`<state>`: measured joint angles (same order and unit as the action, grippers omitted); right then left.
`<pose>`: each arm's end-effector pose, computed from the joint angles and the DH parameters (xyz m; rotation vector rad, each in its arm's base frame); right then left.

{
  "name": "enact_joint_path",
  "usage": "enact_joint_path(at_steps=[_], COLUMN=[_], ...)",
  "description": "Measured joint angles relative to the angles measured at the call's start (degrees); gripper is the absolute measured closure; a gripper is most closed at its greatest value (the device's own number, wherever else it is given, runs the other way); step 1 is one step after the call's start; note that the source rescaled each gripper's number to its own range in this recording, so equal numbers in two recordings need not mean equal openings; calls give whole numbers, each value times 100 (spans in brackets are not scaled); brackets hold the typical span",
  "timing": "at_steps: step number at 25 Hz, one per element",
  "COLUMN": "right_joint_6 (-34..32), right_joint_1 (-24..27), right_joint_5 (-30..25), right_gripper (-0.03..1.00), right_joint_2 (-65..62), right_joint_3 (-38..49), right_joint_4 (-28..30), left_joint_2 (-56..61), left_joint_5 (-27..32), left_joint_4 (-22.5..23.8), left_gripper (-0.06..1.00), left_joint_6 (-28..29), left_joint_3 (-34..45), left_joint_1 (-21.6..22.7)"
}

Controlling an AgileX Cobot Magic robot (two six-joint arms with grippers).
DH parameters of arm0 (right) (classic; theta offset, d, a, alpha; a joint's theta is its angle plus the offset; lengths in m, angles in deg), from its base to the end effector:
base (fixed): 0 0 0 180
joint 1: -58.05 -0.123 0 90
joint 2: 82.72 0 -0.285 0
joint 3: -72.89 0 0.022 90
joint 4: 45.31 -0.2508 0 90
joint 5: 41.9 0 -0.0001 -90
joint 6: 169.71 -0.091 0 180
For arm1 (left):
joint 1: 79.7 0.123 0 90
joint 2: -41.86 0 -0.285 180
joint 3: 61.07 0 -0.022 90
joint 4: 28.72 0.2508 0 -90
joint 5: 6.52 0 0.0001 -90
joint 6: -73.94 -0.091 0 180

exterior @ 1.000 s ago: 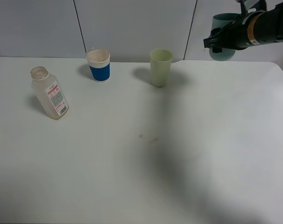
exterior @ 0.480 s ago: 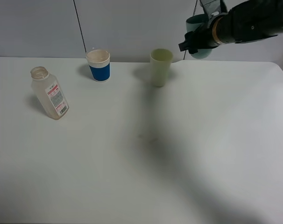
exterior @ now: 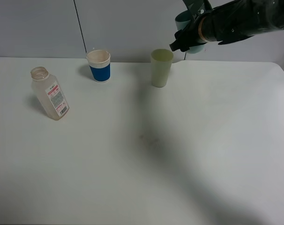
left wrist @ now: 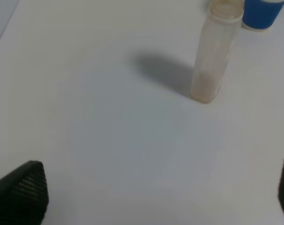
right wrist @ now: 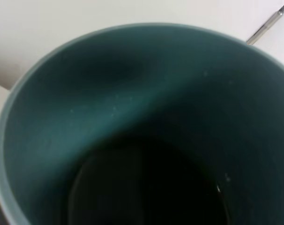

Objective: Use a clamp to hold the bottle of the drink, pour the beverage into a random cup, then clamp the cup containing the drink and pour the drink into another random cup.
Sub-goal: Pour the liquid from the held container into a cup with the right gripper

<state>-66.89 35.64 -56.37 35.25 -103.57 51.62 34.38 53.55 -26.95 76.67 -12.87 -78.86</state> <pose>0.4113 0.1451 0.2187 -0.6086 1.9894 -0.2358 -0.0060 0.0024 0.2801 -0.0643 2.0189 0.0159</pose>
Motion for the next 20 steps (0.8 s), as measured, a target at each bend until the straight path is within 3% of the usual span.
enact_joint_path(at_steps=[10, 20], right_joint_6=[65, 1015], right_joint_1=[-260, -415], right_joint_5=[-228, -498], right_gripper=[96, 96], right_joint_2=[387, 470], right_joint_3=[-447, -567], right_joint_4=[-5, -11], left_joint_2=[0, 0], left_joint_5=[0, 0], left_joint_4=[0, 0], left_gripper=[-6, -6], left_joint_6=[0, -11], left_joint_3=[0, 0], left_joint_1=[0, 0])
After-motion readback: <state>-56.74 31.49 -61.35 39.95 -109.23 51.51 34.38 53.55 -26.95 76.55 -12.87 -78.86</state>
